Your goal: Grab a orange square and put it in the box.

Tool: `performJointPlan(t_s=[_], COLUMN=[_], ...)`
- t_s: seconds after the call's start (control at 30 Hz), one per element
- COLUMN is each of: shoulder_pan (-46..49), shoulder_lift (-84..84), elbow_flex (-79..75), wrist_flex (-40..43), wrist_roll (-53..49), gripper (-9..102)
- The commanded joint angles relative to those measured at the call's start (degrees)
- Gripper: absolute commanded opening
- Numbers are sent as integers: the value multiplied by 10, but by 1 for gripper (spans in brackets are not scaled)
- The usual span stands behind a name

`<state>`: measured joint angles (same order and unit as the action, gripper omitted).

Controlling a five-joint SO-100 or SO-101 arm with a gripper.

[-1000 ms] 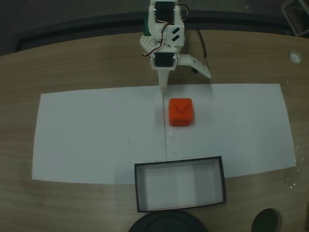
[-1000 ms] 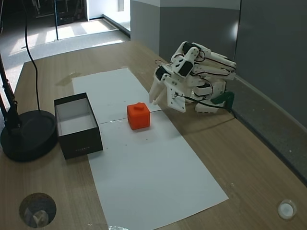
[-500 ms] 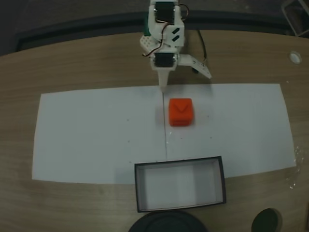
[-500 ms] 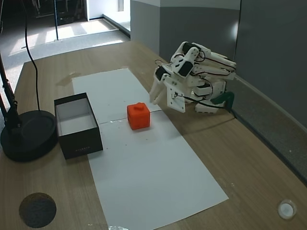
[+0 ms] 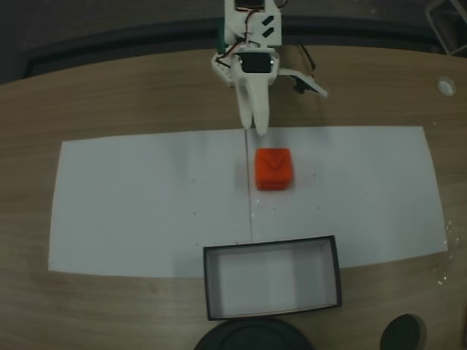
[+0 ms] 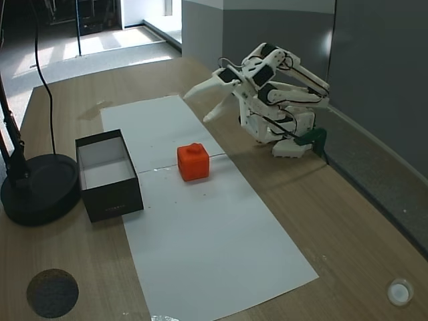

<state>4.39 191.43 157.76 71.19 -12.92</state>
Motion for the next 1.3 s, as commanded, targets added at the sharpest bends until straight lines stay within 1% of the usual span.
performJointPlan(t_s=[0.0,0.07,0.13,0.3,0.37,0.5,0.63,0.8,0.93,1.27], shoulder_pan=[-1,-3,-21,-131,-156,-170,-163,-139,-112,-106], shoulder_lift=[-98,-179,-265,-470,-529,-624,-676,-717,-737,-778], elbow_flex=[-119,-175,-226,-325,-352,-372,-386,-359,-350,-347], wrist_flex=[5,10,21,107,118,112,107,42,15,0], wrist_roll=[-1,11,46,88,112,117,118,121,118,117], gripper=[39,39,39,39,39,39,39,39,39,39])
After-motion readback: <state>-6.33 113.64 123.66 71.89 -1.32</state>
